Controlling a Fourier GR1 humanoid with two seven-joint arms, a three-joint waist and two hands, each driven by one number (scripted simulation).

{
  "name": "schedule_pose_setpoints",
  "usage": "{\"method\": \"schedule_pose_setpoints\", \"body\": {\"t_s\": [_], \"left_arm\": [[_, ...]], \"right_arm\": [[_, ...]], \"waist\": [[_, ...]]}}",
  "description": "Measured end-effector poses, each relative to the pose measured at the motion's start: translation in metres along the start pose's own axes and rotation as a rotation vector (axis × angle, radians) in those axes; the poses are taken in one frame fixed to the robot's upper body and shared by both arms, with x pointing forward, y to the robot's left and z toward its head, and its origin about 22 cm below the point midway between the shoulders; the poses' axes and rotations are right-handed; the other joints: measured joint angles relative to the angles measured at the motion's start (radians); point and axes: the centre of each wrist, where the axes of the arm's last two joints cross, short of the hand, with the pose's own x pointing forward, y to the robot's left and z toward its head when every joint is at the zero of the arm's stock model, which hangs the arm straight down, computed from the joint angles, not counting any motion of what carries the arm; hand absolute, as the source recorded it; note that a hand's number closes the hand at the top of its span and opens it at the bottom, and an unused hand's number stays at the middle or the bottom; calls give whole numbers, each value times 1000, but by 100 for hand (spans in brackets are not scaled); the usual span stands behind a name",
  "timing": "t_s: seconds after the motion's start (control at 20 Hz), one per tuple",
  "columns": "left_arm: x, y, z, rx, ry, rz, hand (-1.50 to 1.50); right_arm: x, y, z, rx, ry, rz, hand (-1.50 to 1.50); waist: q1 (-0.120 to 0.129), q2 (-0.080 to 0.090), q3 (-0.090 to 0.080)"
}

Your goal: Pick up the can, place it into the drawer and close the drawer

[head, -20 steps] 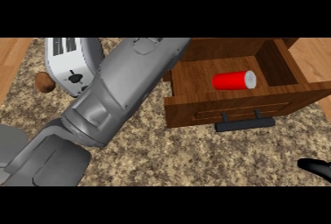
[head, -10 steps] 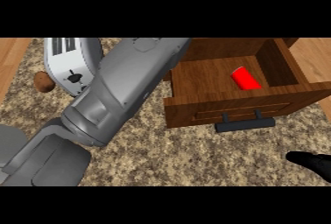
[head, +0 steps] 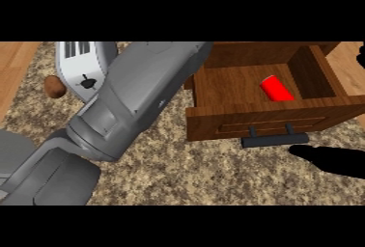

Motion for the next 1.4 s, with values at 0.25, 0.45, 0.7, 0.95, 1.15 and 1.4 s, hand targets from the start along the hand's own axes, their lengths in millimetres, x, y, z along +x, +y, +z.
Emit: {"method": "schedule_pose_setpoints", "body": {"t_s": [0.25, 0.45, 0.7, 0.95, 1.15, 1.4], "left_arm": [[-3, 1, 0, 2, -19, -8, -150], [-4, 1, 0, -1, -27, -21, -150], [-1, 7, -4, -15, -19, -20, -150], [0, 12, -7, -10, -12, -7, -150], [5, 26, -13, 4, -16, -10, -150], [6, 46, -20, 22, -11, -14, -150]], "right_arm": [[-12, 29, -18, 56, -8, 140, -150], [-33, 58, -28, 102, -6, 241, -150], [-54, 87, -43, 144, -4, 373, -150], [-76, 121, -60, 161, -9, 451, -150], [-92, 144, -73, 147, -1, 490, -150], [-104, 159, -93, 93, 10, 550, -150]], "waist": [[21, -3, 0], [42, -7, 0], [66, -13, -1], [82, -17, -1], [95, -18, -1], [109, -20, -1]]}}
